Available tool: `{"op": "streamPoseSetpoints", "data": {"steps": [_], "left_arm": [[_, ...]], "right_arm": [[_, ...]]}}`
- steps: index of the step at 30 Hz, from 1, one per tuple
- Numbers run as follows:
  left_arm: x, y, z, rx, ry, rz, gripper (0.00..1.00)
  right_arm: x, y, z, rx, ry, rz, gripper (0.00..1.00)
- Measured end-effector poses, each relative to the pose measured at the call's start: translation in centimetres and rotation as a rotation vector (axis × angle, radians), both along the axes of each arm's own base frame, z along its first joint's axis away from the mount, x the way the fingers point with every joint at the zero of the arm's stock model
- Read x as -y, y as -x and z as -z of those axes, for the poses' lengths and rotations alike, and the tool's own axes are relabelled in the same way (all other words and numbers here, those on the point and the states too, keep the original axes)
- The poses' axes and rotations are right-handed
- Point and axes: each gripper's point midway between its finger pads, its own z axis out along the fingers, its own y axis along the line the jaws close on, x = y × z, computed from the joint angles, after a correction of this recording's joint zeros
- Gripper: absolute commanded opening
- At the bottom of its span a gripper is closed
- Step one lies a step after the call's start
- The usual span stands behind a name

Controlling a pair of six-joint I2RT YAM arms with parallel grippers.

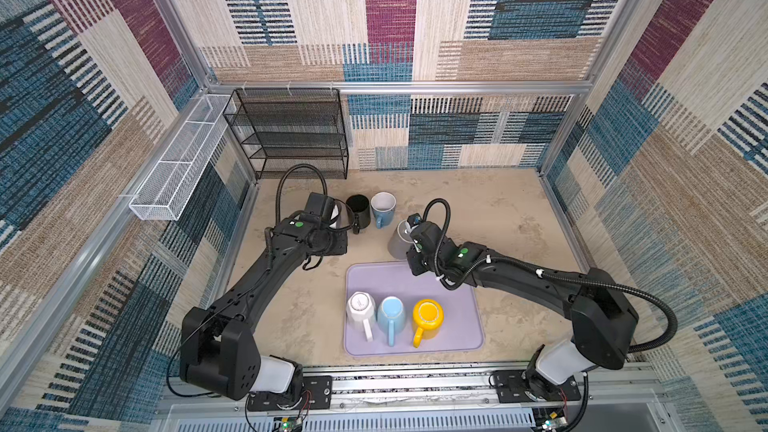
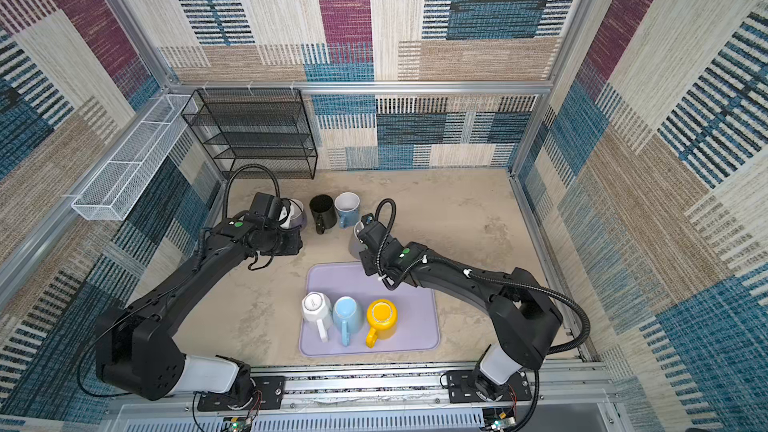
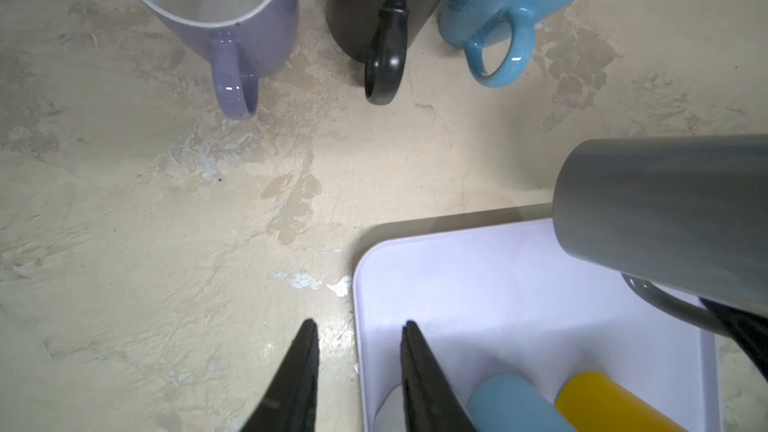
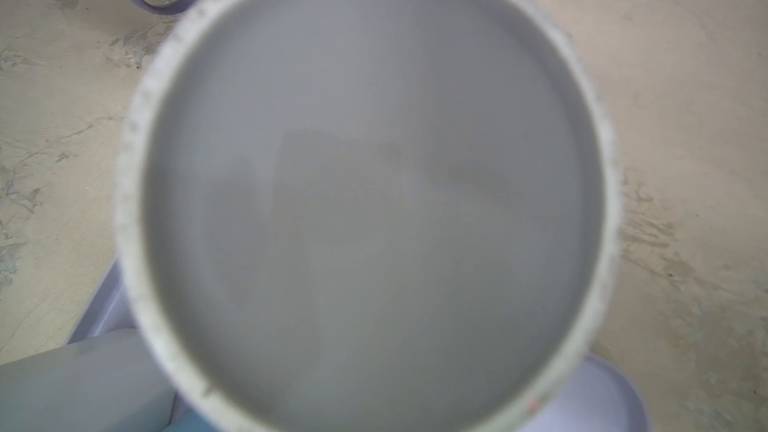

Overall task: Turn the mug right side up
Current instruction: 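Lift the grey mug off the tray and carry it toward the left gripper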

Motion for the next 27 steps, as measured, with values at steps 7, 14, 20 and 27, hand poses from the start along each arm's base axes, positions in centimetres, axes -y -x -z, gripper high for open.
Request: {"op": "streamPoseSetpoints", "data": {"steps": [7,14,20,27], "left_arm": [[1.6,-0.2,-0.3,0.022,0.068,0.038,0.31],[3.9,-0.4,-0.8,0.050,0.172,0.082,0.30],[6.4,-0.6,-1.6,0.084,0.269,0.135,0.30],[8.6,-0.5,-2.8,0.135,0.379,0.185,0.31]], "right_arm": [[4.0,-1.4,-0.2,0.011,-0.072,0.092,0.00],[6.0,-1.6,-0.2,-0.004,-0.215,0.108,0.00],[6.4,-1.2,-0.8,-0.013,-0.365,0.072,0.00],[5.9,-1.0,-2.9,0.003,-0.520,0.006,0.00]]}}
